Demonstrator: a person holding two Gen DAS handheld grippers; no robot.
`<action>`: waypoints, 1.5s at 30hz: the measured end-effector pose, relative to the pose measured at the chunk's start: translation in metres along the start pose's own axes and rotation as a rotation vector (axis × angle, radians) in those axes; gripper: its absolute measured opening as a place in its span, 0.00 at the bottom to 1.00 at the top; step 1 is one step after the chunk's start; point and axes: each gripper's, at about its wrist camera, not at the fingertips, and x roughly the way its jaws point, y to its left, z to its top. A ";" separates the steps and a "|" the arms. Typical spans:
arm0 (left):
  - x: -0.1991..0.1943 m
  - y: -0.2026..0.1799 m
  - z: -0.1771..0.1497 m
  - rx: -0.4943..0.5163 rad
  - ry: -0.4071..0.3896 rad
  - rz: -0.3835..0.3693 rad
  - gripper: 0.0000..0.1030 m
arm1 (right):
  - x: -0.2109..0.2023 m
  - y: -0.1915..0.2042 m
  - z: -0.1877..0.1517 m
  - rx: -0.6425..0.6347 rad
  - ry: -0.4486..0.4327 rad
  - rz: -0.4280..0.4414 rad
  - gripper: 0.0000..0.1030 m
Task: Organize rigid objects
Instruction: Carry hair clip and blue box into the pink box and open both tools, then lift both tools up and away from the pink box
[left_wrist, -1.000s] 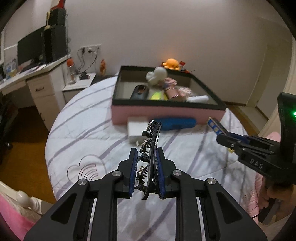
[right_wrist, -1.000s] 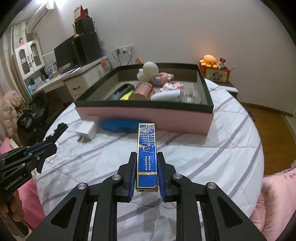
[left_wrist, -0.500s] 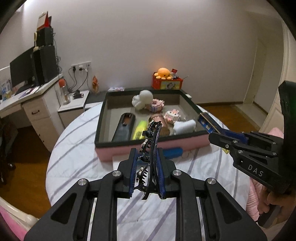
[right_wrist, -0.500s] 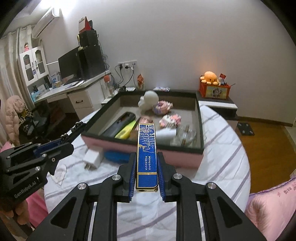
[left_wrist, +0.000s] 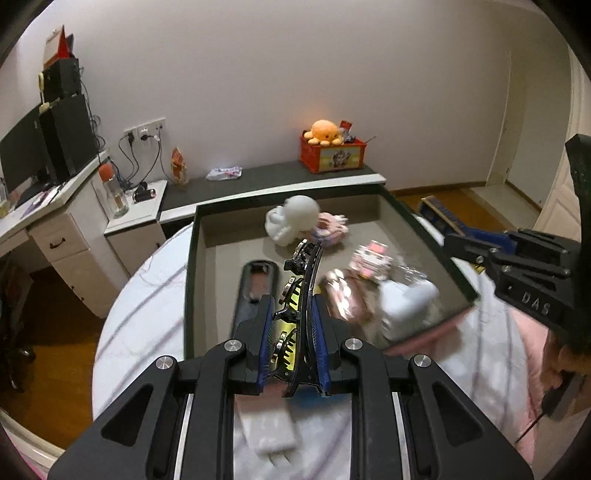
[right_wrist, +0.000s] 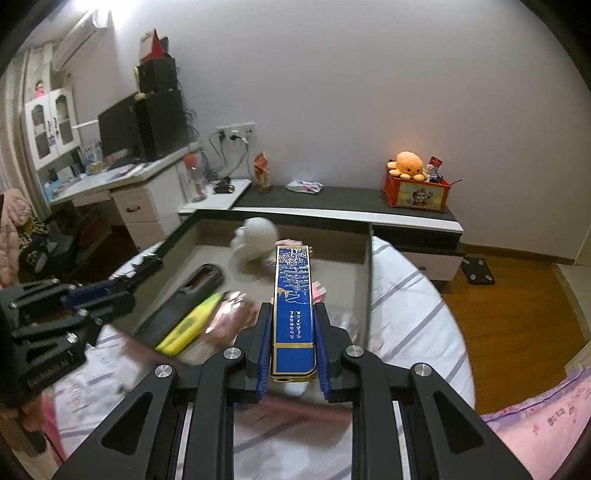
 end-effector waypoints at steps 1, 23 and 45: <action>0.007 0.005 0.004 -0.005 0.012 -0.002 0.19 | 0.007 -0.004 0.004 0.002 0.011 -0.006 0.20; 0.105 0.033 0.033 0.009 0.152 0.023 0.20 | 0.122 -0.037 0.041 0.001 0.224 -0.022 0.21; -0.021 0.013 -0.015 -0.018 -0.026 0.053 1.00 | -0.008 0.002 0.017 -0.028 -0.034 0.043 0.70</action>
